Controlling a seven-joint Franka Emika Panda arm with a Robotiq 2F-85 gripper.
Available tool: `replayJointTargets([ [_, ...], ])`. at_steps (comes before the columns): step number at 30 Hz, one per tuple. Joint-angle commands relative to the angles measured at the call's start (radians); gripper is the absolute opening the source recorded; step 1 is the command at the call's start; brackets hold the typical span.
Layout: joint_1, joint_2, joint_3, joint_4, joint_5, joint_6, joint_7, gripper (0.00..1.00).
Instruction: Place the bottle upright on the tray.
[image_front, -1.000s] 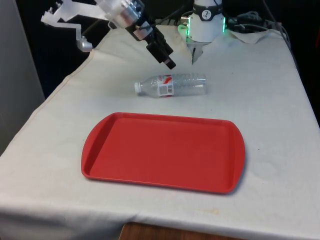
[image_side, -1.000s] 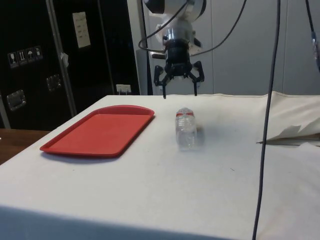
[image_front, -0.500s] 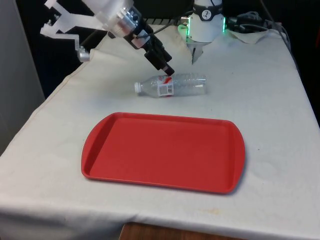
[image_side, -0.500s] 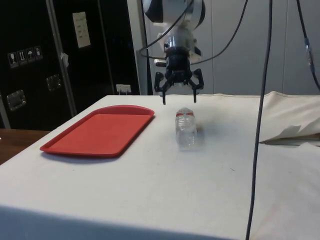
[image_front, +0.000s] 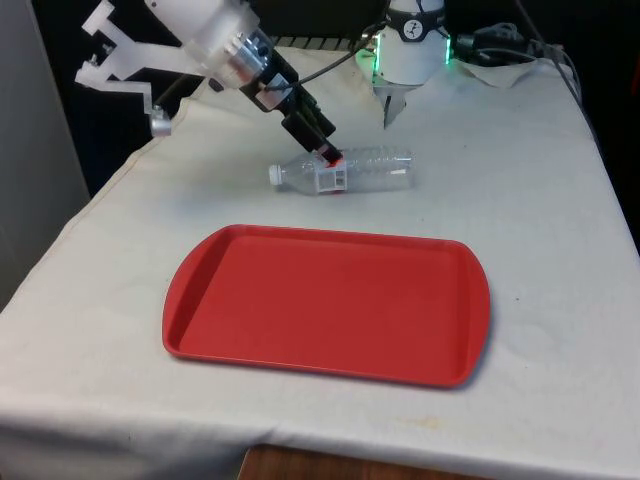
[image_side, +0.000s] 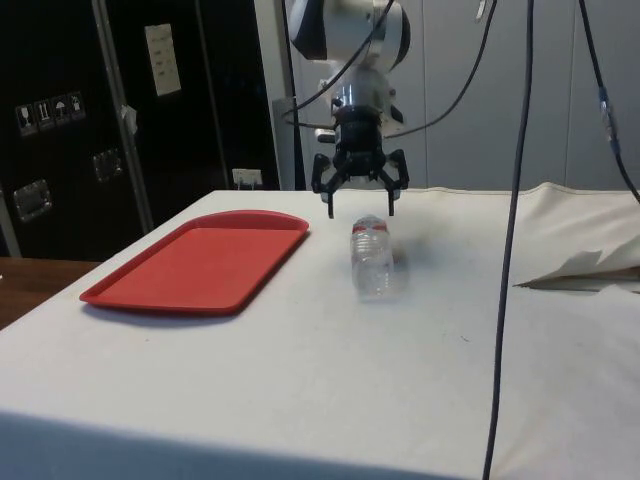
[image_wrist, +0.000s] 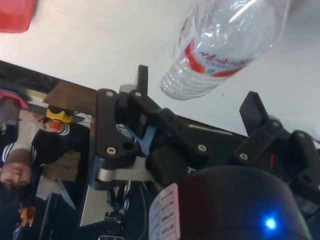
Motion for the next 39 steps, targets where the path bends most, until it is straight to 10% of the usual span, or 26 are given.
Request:
replayJointTargets([
  [1,-0.006,0.008,0.003,0.005,0.009,-0.001,-0.010,1.00],
  [24,-0.007,0.075,-0.017,0.027,0.044,-0.013,-0.075,1.00],
  [39,-0.024,0.176,-0.034,0.102,0.114,-0.135,-0.129,1.00],
])
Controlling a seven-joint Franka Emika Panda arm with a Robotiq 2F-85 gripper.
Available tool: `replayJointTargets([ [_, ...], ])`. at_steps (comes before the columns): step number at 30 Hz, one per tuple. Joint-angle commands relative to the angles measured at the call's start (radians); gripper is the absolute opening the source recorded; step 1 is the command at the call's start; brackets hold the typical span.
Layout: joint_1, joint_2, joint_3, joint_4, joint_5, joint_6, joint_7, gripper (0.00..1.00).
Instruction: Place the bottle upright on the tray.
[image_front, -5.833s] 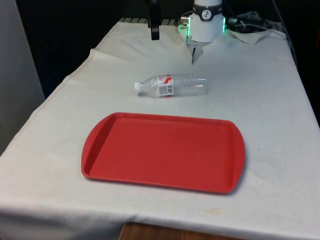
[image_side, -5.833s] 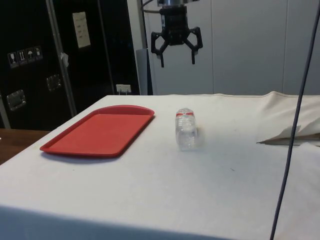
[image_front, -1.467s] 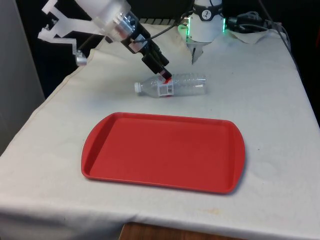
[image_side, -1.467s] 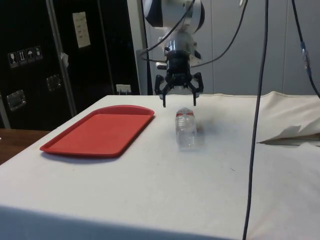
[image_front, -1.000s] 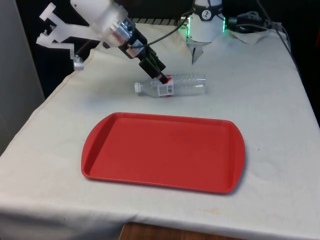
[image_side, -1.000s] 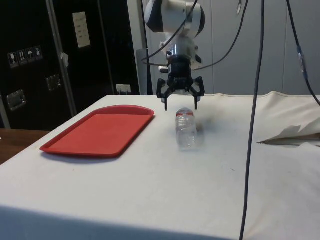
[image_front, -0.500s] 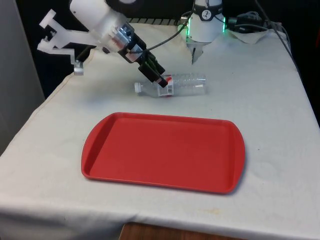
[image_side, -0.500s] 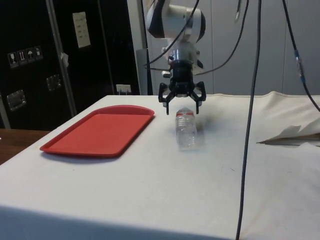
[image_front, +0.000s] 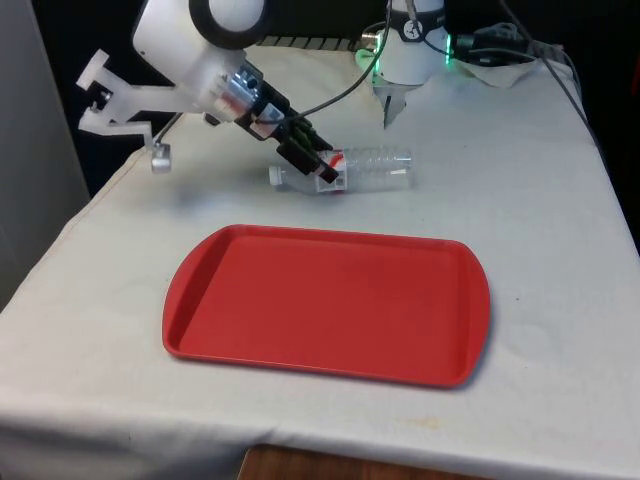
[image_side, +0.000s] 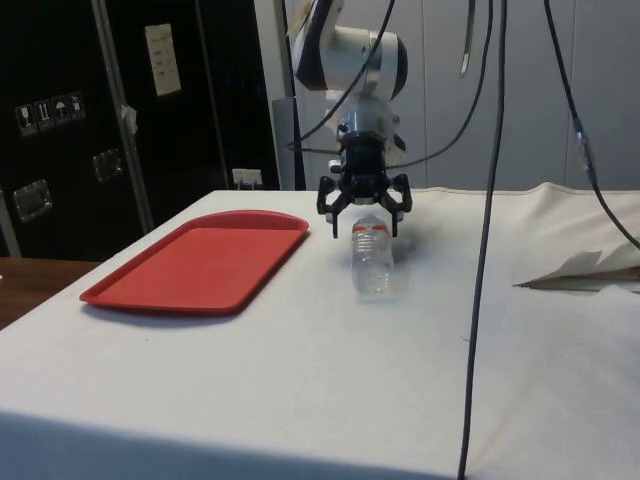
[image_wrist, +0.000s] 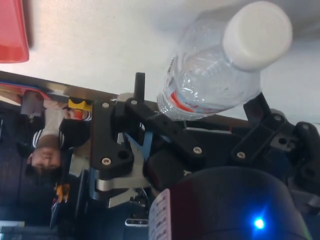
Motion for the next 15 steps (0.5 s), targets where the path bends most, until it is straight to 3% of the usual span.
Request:
replayJointTargets([
  [1,-0.007,0.004,0.004,0.006,0.005,-0.012,-0.003,1.00],
  [4,-0.008,0.011,0.002,0.009,0.009,-0.026,-0.006,1.00],
  [5,-0.001,0.007,-0.002,0.003,0.006,-0.018,-0.004,1.00],
  [6,-0.009,0.012,0.002,0.010,0.010,-0.030,-0.007,1.00],
  [9,-0.011,0.016,0.002,0.011,0.012,-0.042,-0.008,1.00],
  [15,-0.004,0.013,-0.003,0.003,0.009,-0.037,-0.007,1.00],
])
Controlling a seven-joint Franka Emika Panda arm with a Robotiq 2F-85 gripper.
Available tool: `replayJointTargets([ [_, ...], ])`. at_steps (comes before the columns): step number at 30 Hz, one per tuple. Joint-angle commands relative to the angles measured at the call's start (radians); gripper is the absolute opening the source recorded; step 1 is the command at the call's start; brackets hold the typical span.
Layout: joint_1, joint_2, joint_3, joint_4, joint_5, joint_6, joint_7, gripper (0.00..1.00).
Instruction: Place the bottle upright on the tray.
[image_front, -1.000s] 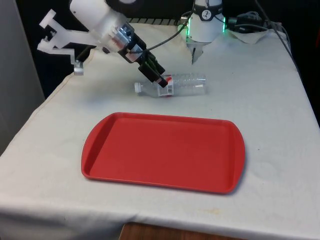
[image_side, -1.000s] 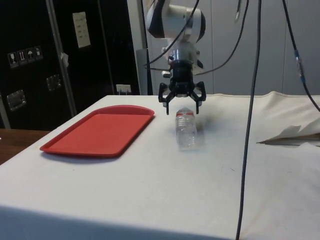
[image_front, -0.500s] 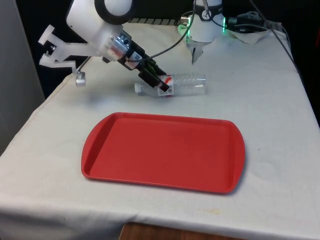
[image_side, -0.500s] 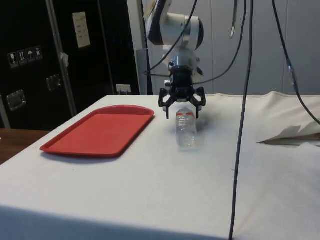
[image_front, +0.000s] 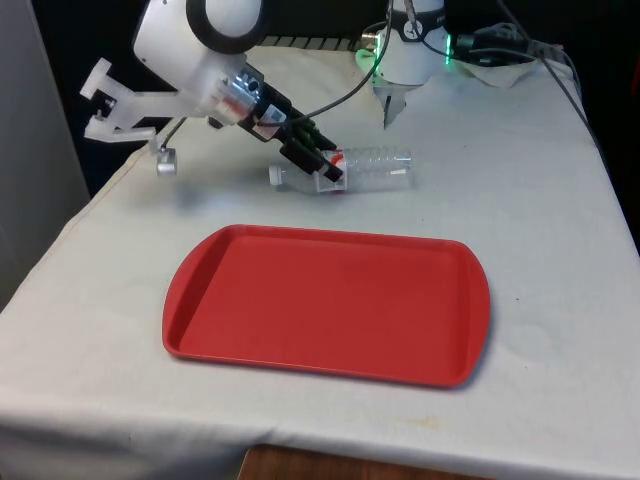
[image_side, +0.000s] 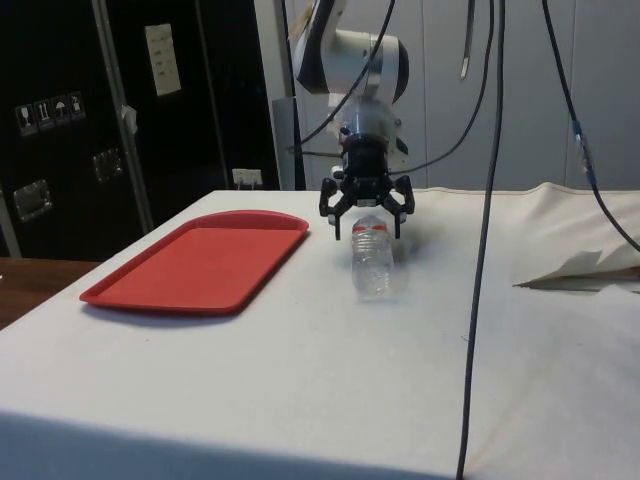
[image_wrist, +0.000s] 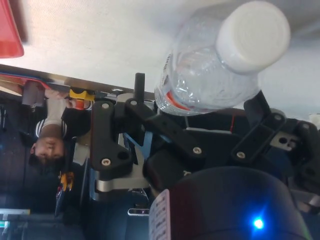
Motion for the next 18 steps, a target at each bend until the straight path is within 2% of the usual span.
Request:
replayJointTargets([
  [1,-0.005,0.006,0.004,0.006,0.005,-0.008,-0.003,1.00],
  [7,-0.007,0.020,0.007,0.010,0.012,-0.011,-0.010,1.00],
  [8,0.000,0.016,0.001,0.002,0.007,-0.004,-0.009,1.00],
  [9,-0.007,0.024,0.006,0.012,0.013,-0.012,-0.012,1.00],
  [16,-0.007,0.028,0.002,0.015,0.011,-0.015,-0.013,1.00],
  [17,-0.001,0.025,0.000,0.010,0.009,-0.008,-0.012,1.00],
  [18,-0.007,0.028,0.002,0.016,0.011,-0.015,-0.014,1.00],
])
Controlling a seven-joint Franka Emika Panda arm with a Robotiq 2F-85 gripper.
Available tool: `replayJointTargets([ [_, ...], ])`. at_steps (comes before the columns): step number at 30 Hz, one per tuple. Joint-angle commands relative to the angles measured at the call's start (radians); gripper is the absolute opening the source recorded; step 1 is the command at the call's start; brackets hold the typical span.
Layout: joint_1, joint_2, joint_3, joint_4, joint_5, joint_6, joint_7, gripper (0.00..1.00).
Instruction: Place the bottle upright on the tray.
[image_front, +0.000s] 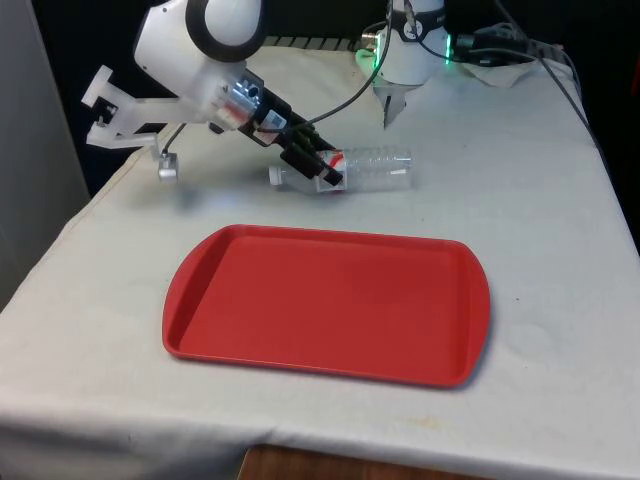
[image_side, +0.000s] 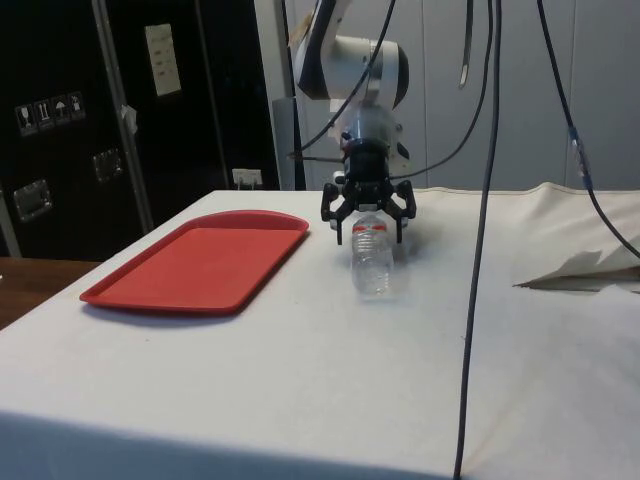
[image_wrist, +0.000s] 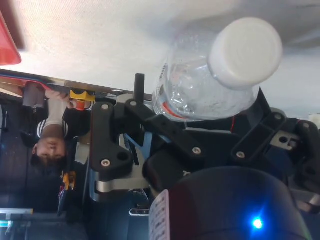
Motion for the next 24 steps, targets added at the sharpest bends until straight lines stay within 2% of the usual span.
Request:
replayJointTargets([
  [1,-0.005,0.003,0.003,0.006,0.002,-0.007,-0.002,1.00],
  [7,-0.008,0.013,0.003,0.009,0.004,-0.007,-0.006,1.00],
  [8,-0.001,0.006,0.000,0.001,0.000,0.000,-0.003,1.00],
  [9,-0.001,0.008,0.000,0.002,0.000,0.000,-0.004,1.00],
  [10,-0.009,0.016,0.003,0.011,0.004,-0.007,-0.007,1.00],
  [17,-0.009,0.020,0.001,0.013,0.002,-0.005,-0.009,1.00],
  [18,-0.004,0.014,-0.002,0.005,0.000,0.000,-0.007,1.00],
  [19,-0.009,0.022,0.001,0.013,0.003,-0.004,-0.009,1.00],
  [24,-0.010,0.032,0.000,0.021,0.005,-0.003,-0.011,1.00],
])
